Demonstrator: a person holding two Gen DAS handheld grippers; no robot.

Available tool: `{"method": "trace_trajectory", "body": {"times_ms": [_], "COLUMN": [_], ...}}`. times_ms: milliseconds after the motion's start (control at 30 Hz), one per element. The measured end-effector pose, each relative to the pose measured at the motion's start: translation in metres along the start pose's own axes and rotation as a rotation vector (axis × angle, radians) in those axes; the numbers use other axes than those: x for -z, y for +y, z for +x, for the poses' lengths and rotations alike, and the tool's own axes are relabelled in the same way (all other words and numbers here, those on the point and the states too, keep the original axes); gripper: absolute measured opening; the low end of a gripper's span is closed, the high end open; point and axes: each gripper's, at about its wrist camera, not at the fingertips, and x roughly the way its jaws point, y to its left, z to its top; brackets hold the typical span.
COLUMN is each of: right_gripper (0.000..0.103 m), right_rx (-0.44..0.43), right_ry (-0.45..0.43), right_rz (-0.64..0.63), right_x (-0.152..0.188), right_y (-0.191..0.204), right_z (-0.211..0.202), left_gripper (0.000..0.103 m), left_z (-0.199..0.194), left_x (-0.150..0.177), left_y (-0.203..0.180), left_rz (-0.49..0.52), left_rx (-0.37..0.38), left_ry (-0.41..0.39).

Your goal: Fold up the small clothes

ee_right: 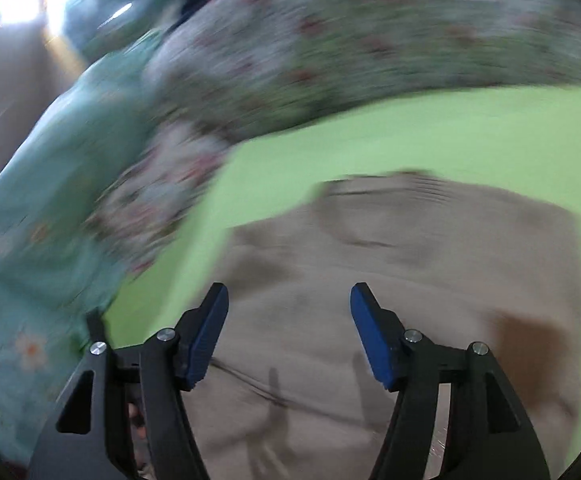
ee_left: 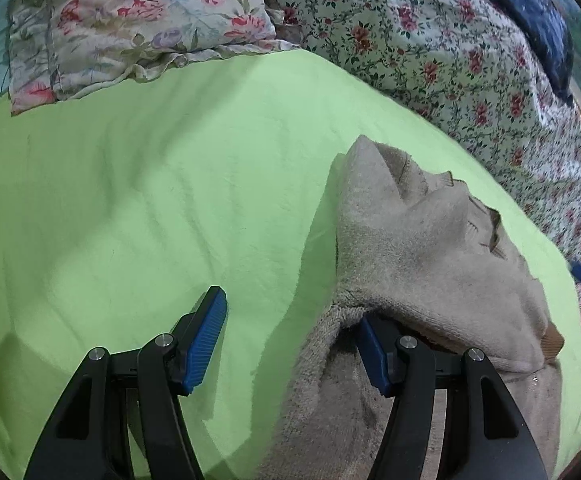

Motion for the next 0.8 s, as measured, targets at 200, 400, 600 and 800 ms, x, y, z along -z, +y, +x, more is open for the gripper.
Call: {"method": "trace_trajectory", "body": {"times_ms": [200, 400, 600, 800], "right_gripper": [0.069, 0.070, 0.074, 0.069], "right_rx": [-0.162, -0.052, -0.368, -0.534], "right_ry": [0.250, 0.503, 0.541, 0.391], "right_rz": [-0.134, -0.213, -0.035, 0.162], "right_x": [-0.053, -0.053, -0.053, -0.064], "right_y": [0.056, 0.060, 0.055, 0.050], "right_z": [0.129, 0.236, 0.262, 0.273], "left_gripper": [0.064, 0.065, 0.066, 0.066], "left_z": [0.000, 0.001, 0.005, 0.005], "left_x": [0.001, 0.002, 0.001, 0.001], "left_y": [0.005, 0.006, 0.012, 0.014], "left_rz": [-0.018, -0.025, -0.046, -0.046], "left_rx": [0.037, 0.063, 0.103, 0.121], "left_ry": [-0.016, -0.035, -0.062, -0.067]}}
